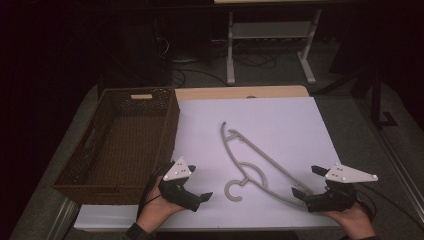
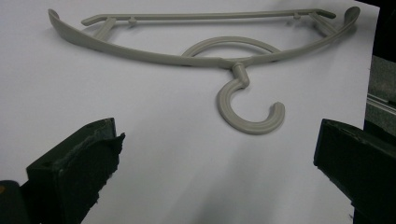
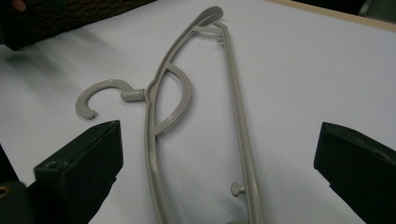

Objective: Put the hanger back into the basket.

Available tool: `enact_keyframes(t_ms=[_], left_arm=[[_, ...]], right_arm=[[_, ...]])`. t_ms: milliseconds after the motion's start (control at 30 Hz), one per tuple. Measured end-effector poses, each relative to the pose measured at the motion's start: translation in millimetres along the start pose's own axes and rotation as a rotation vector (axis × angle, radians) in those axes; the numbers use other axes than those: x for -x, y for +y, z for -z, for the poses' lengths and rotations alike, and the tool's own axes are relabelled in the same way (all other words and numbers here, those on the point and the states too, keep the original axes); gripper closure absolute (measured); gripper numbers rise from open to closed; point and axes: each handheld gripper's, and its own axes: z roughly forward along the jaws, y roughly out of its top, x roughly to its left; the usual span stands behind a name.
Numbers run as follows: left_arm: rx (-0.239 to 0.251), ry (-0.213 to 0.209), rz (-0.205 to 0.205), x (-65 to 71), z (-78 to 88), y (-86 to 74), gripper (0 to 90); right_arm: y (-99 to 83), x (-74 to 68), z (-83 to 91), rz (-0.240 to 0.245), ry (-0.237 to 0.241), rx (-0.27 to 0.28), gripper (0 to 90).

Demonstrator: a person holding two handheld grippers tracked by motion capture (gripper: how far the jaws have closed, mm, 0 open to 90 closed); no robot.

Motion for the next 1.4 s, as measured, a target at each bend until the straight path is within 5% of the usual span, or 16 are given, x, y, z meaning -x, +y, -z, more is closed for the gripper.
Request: enact_keyframes(t_ms=[267, 667, 1067, 1400], left_arm=[[0.001, 0.001, 0.002, 0.6, -0.2, -0.6, 0.0], [-0.001, 0.007, 0.0, -0.5, -1.1, -0.1, 0.0], [0.003, 0.008, 0.006, -2.6, -4.2, 1.6, 0.0], [0.002, 0.022, 0.008, -1.8, -4.1, 1.1, 0.0]], right_arm=[[1.1, -0.7, -1.9, 0.003, 0.003, -0.011, 1.4], [14.4, 3.2, -7.4, 0.001, -0.019, -0.068, 16.7], [25.8, 17.7, -53.6, 0.005, 0.005, -0.233, 49.8], [27.9, 29.3, -89.5, 0.032, 0.002, -0.324, 65.9]])
